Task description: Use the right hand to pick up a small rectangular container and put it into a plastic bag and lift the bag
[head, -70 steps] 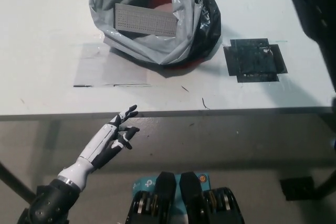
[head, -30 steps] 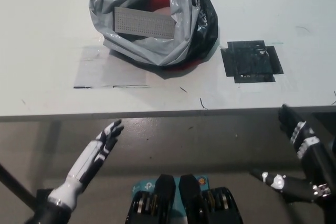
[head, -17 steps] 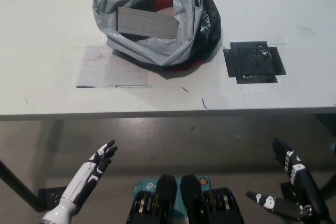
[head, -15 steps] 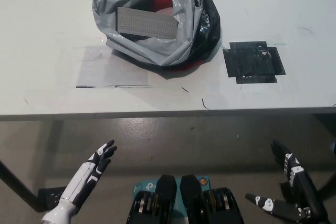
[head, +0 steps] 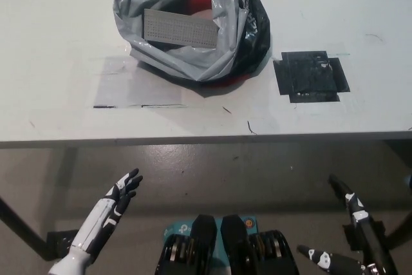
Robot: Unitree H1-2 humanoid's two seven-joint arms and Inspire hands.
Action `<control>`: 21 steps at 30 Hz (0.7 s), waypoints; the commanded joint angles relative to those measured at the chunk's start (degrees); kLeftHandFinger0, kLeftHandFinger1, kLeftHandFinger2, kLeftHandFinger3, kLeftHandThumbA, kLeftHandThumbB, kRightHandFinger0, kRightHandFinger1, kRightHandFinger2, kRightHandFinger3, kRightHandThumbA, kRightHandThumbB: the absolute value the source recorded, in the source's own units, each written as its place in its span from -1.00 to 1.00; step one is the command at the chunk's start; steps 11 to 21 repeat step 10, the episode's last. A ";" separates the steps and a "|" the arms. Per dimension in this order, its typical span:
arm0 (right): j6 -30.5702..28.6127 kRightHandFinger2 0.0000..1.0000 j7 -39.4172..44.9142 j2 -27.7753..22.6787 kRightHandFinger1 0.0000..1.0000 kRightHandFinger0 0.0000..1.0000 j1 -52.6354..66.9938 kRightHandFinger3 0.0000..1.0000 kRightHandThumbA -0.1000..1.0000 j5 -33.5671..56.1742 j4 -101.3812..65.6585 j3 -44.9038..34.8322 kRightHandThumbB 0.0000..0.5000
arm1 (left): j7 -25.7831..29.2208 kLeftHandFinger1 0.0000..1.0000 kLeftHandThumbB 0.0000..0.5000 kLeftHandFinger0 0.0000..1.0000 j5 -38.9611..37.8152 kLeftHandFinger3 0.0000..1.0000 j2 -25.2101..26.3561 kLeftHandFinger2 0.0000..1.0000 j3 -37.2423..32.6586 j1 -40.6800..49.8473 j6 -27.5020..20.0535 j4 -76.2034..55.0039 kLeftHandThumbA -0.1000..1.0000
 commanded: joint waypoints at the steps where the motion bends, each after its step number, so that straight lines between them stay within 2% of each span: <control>1: -4.21 1.00 -1.00 0.45 1.00 1.00 0.68 1.00 1.00 -1.86 -0.73 0.20 0.43 | 0.23 1.00 1.00 1.00 -1.07 1.00 0.16 1.00 0.04 0.08 -2.27 -2.12 1.00; 3: -4.23 1.00 -1.03 0.33 1.00 1.00 0.42 1.00 1.00 -1.90 -0.79 -0.03 0.34 | 0.19 1.00 1.00 1.00 -0.86 1.00 0.16 1.00 -0.12 -0.67 -2.76 -1.55 1.00; 7: -3.96 1.00 -1.32 0.12 1.00 1.00 -0.14 1.00 1.00 -3.20 -0.88 -0.35 0.34 | 0.10 1.00 1.00 1.00 -0.68 1.00 0.19 1.00 -0.32 -1.79 -3.21 -0.93 1.00; 10: -3.47 1.00 -1.12 0.27 1.00 1.00 -0.44 1.00 1.00 -3.19 -0.83 -0.29 0.42 | 0.14 1.00 1.00 1.00 -0.90 1.00 0.12 1.00 -0.20 -1.63 -2.25 -1.49 1.00; 21: -3.47 1.00 -1.12 0.27 1.00 1.00 -0.44 1.00 1.00 -3.19 -0.83 -0.29 0.42 | 0.14 1.00 1.00 1.00 -0.90 1.00 0.12 1.00 -0.20 -1.63 -2.25 -1.49 1.00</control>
